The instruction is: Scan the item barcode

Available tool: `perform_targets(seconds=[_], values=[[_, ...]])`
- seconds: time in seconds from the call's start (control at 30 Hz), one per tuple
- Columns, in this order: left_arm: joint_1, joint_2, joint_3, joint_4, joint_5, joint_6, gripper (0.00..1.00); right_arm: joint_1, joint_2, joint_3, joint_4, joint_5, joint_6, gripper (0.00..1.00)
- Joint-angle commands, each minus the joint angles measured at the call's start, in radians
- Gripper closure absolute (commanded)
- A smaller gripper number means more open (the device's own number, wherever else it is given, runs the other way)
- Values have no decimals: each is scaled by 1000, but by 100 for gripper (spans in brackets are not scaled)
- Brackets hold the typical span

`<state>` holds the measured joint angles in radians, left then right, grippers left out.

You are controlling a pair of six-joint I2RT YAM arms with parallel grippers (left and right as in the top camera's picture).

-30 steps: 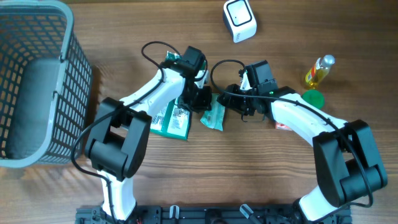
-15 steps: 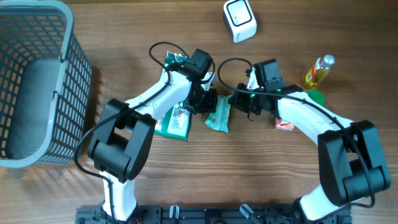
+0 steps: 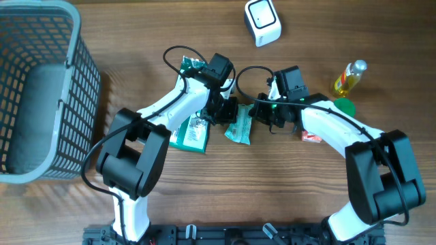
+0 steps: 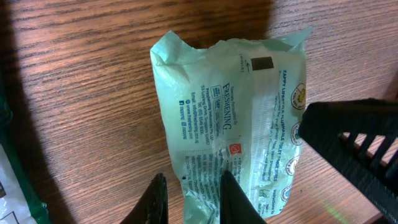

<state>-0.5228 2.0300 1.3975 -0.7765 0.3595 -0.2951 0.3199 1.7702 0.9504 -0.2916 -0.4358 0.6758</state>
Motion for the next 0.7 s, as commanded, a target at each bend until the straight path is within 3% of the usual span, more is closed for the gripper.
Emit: perform_targets(seconds=[0.0,0.27,0.67], values=[[-3,14,-14,3,-21,-5,85,4,24,-4,-2,35,7,96],[-3,14,-14,3,-21,-5,85,2,-60,1,56,6,-18,96],[-3,14,-14,3,-22,-5,85,37,-39,1,52,-6,-18,96]])
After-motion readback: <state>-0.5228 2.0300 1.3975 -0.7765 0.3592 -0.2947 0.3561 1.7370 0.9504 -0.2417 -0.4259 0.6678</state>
